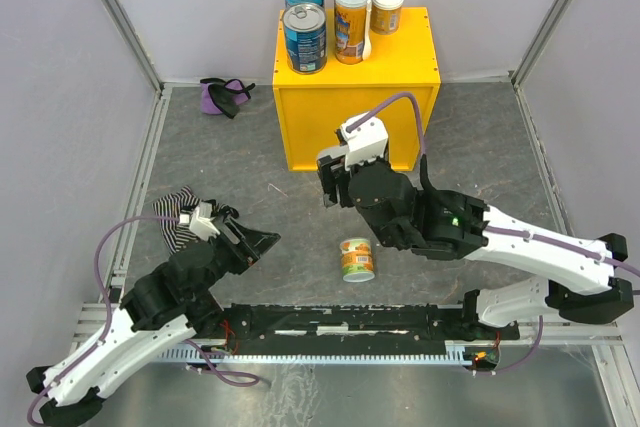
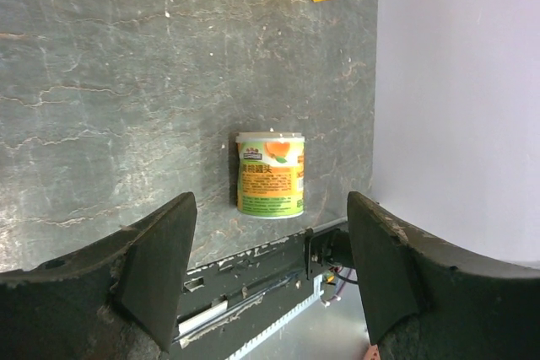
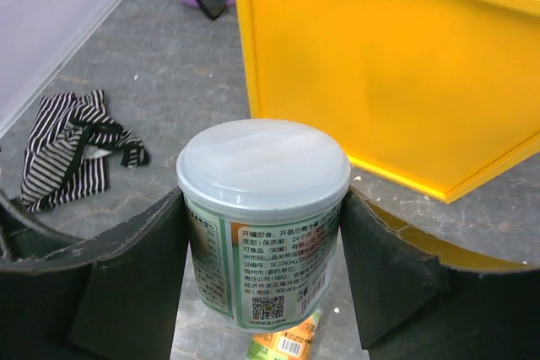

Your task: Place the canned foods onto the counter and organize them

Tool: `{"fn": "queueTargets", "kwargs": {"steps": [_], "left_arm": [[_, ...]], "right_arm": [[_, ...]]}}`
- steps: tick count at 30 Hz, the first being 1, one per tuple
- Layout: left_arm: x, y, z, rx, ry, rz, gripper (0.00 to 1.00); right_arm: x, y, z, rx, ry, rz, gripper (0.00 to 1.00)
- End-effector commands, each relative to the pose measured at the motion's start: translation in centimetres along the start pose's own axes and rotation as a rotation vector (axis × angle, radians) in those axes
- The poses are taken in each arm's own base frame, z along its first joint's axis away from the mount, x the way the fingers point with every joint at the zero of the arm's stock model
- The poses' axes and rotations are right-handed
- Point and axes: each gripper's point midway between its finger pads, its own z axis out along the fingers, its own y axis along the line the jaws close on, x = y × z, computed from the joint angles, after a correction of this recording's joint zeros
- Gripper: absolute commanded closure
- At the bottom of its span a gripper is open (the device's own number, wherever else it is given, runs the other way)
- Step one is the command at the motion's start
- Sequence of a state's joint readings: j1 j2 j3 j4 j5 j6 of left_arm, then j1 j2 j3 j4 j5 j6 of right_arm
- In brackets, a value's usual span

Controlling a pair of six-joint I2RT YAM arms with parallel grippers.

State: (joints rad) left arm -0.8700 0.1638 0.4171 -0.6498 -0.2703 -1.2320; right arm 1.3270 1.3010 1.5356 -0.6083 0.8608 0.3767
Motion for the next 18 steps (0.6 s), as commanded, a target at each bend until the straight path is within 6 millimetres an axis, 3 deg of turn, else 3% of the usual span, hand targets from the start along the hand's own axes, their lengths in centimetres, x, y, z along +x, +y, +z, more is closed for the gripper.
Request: {"fn": "queueTargets", "kwargs": {"steps": [1, 10, 18], "left_arm": [[-0.8, -2.4, -0.9, 0.065, 0.0, 0.058, 0.22], [-1.4, -3.6, -1.1, 0.091, -0.012, 0.087, 0.22], [-1.4, -3.9, 0.3, 0.092, -0.031, 0.1, 0.22]], "right_arm": [[-6.4, -2.8, -1.7, 0.091, -0.18, 0.095, 0.99], [-11.7, -7.4, -2.3, 0.226, -0.298, 0.063, 0.99], [-15.1, -11.2, 0.1, 0.262, -0.339, 0.071, 0.99]]}}
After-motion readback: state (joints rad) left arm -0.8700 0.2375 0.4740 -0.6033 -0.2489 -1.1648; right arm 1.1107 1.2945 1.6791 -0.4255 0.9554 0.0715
